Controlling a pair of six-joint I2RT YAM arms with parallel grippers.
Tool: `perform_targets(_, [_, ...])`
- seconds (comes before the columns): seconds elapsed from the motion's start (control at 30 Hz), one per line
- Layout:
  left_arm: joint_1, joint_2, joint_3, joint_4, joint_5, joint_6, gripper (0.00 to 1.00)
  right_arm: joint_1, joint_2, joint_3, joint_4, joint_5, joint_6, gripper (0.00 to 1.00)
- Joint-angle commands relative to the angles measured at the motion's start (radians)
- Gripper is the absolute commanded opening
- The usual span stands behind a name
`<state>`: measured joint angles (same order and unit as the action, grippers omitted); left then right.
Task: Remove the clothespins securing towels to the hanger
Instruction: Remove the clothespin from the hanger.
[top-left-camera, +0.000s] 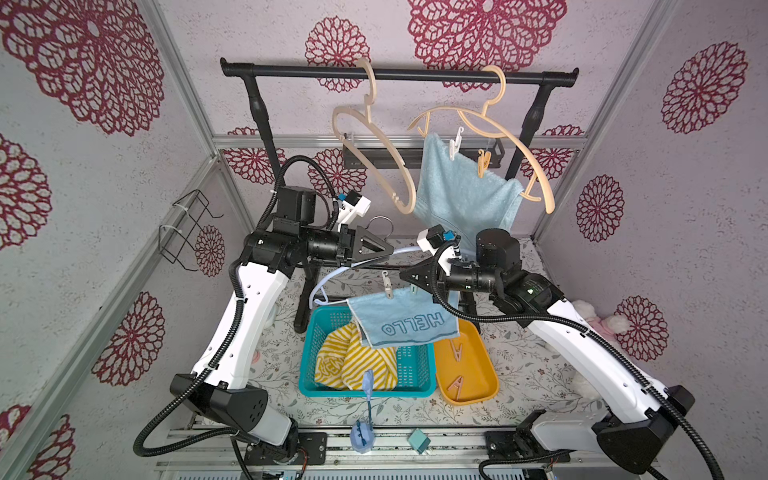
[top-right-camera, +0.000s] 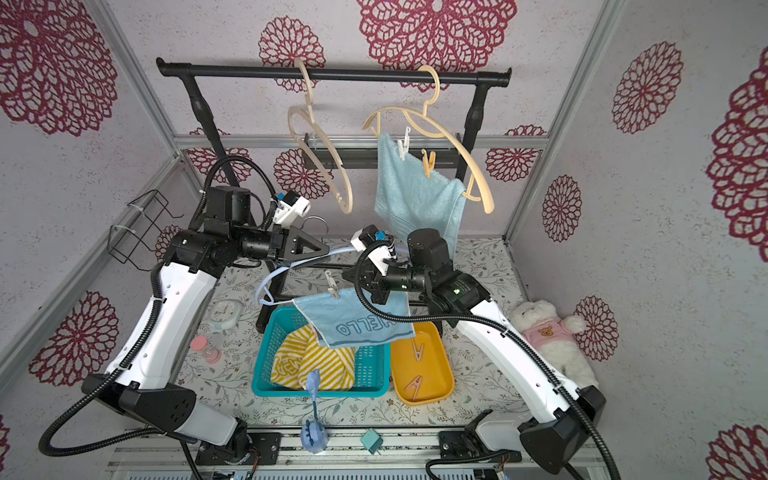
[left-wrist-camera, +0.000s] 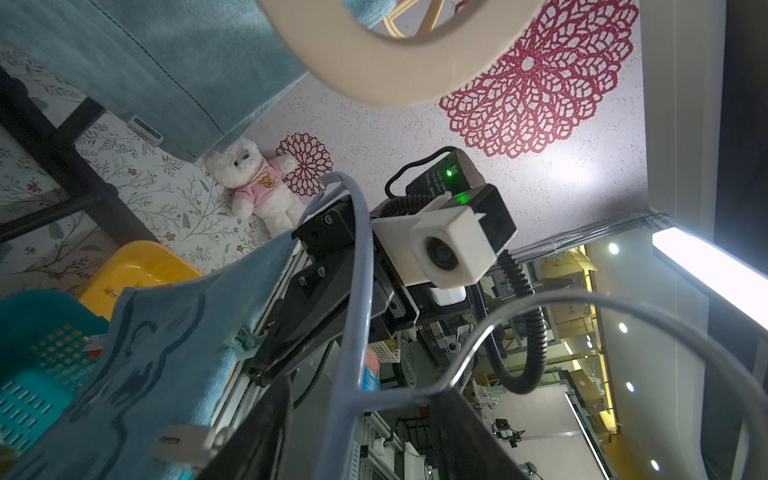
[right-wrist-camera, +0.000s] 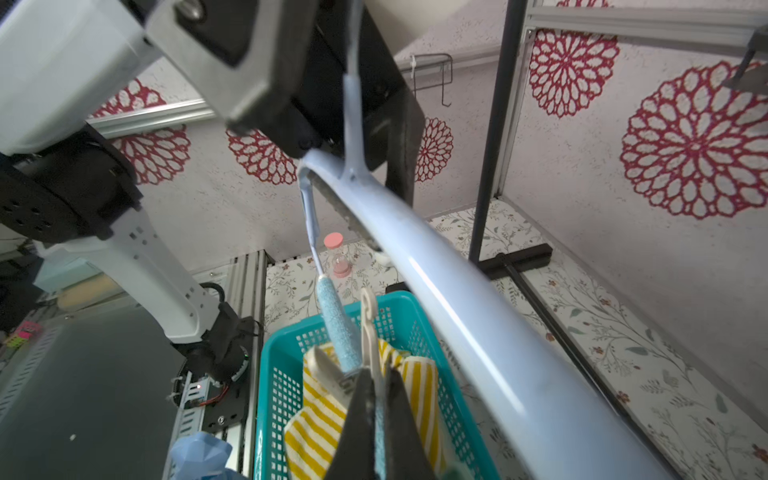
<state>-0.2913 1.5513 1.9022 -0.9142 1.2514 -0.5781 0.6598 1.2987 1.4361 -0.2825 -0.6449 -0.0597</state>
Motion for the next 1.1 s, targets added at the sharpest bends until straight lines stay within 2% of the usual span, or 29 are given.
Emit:
perform_targets(0.0, [0.018, 0.003, 0.007, -0.061, -0.053, 0.062, 0.0, -0.014, -0.052, -0.006, 0.053, 0.072, 0.02, 0.0])
perform_targets(0.47, [-0.005, 0.027, 0.005, -0.254, -0.162, 0.21, 0.0, -0.017, -0.13, -0.072, 0.216, 0.181, 0.065, 0.0])
perform_targets(1.07, [-0.005, 0.032, -0.007, -0.282, -0.218, 0.225, 0.0, -0.031, -0.194, -0.134, 0.327, 0.227, 0.118, 0.0])
